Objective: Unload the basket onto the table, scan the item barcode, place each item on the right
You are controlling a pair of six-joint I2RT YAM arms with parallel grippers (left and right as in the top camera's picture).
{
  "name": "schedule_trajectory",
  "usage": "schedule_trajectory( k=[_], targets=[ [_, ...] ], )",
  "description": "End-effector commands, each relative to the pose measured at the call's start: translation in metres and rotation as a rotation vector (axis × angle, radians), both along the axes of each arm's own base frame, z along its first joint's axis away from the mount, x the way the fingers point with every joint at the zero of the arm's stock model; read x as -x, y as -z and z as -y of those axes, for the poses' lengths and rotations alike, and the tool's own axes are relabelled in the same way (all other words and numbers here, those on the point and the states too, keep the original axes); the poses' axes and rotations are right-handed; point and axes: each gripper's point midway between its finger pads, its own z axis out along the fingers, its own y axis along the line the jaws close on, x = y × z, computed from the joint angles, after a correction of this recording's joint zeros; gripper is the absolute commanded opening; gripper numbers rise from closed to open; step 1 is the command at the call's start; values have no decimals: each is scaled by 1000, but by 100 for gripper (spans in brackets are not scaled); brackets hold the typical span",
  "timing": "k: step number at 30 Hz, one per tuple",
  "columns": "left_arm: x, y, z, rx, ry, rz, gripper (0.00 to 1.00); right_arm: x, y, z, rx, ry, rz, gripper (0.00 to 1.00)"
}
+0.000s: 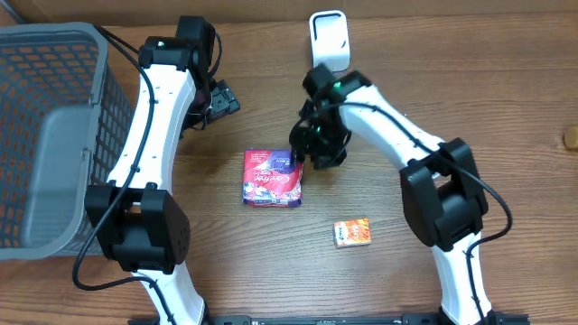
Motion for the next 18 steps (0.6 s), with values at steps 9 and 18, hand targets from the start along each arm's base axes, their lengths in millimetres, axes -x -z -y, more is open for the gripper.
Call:
schedule_trajectory(
  k=[9, 18],
  targets=[
    [-1, -2, -4, -18, -23, 13, 100, 19, 13, -26, -58, 0, -37, 49],
    [1, -2, -4, -19, -23, 6, 100, -23, -11, 27, 9, 71, 26, 49]
  ],
)
